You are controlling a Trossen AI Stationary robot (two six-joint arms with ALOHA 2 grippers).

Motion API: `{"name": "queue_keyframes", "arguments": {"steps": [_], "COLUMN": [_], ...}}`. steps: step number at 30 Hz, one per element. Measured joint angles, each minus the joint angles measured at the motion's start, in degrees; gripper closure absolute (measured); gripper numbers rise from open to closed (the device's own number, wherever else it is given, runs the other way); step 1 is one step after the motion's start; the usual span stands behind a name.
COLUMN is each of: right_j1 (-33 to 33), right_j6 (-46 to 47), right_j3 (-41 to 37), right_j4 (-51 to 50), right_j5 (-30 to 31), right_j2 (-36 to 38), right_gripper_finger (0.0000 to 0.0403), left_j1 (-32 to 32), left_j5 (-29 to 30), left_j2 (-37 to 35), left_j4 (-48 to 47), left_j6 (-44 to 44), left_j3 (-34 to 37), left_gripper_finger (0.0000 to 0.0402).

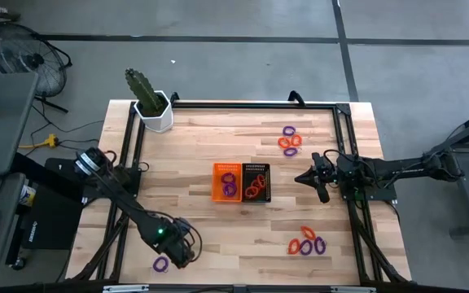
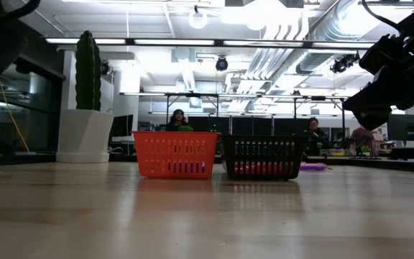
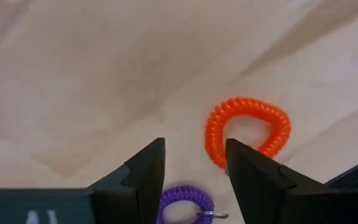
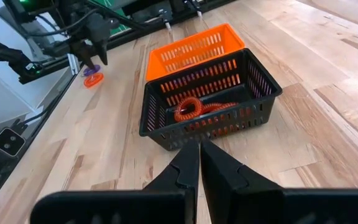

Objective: Sort spring keychains
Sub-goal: Put the orange spring keychain into the black bin

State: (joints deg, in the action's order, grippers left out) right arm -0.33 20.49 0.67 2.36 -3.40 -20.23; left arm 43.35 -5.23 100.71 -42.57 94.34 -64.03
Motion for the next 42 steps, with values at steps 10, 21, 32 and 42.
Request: {"name": "queue_keyframes", "arguments": {"steps": [10, 21, 32, 42], "right_j1": [0.0, 0.0, 0.0, 0.0], "right_j6": [0.0, 0.0, 0.0, 0.0], "right_j3": [0.0, 0.0, 0.0, 0.0], "right_j4": [0.0, 0.0, 0.0, 0.0], "right_j5": [0.0, 0.0, 0.0, 0.0], "right_j2": [0.0, 0.0, 0.0, 0.0], "right_gripper_finger": [0.0391, 0.0391, 0.0391, 0.0391], "left_j1": [-0.2, -0.2, -0.2, -0.2], "left_j5": [-1.5, -2.4, -1.6, -0.2], "left_j2": [3.7, 6.1, 6.2, 6.2], "left_j4": [4.0, 3.6, 2.7, 1.8], "left_j6": [-2.6, -4.7, -6.6, -7.7], "left_j3": [-0.1, -0.3, -0.2, -0.2], "left_gripper_finger": [0.0236, 0.0237, 0.0322, 0.0374]}}
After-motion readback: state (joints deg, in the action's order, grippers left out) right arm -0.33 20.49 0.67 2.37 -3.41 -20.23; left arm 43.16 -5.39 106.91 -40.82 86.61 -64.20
